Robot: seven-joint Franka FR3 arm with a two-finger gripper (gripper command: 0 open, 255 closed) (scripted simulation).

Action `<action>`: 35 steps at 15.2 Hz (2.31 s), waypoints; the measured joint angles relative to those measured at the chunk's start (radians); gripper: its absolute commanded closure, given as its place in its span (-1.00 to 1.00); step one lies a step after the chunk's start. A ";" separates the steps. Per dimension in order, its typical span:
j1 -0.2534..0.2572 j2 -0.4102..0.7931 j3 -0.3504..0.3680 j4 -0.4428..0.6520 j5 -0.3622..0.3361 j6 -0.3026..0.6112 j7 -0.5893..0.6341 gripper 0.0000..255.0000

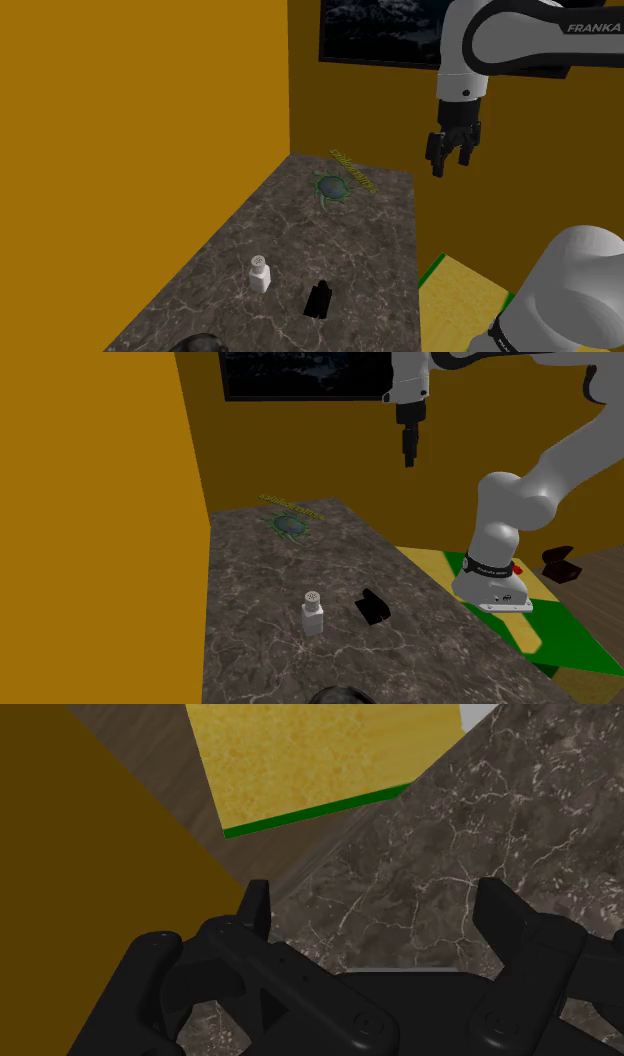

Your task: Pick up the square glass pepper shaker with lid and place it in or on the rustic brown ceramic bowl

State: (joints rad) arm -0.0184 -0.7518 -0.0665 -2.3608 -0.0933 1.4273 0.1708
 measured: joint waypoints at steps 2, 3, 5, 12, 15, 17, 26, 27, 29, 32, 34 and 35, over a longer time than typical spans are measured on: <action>0.004 0.003 0.010 -0.004 0.009 0.007 0.012 -1.00; 0.009 0.008 0.022 -0.016 0.022 0.023 0.030 -1.00; 0.020 0.026 0.050 -0.030 0.049 0.057 0.067 -1.00; 0.071 0.138 0.172 -0.043 0.154 0.194 0.224 -1.00; 0.092 0.204 0.225 -0.049 0.191 0.274 0.290 -1.00; 0.104 0.252 0.259 -0.033 0.210 0.313 0.334 -1.00; 0.144 0.509 0.398 0.088 0.236 0.479 0.531 -1.00; 0.147 0.538 0.410 0.101 0.232 0.499 0.551 -1.00; 0.155 0.615 0.436 0.140 0.217 0.541 0.599 -1.00; 0.170 0.725 0.466 0.218 0.184 0.577 0.672 -1.00; 0.186 0.792 0.483 0.265 0.159 0.600 0.723 -1.00; 0.195 0.833 0.489 0.305 0.142 0.600 0.748 -1.00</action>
State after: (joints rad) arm 0.1762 0.0810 0.4228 -2.0562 0.0490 2.0278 0.9191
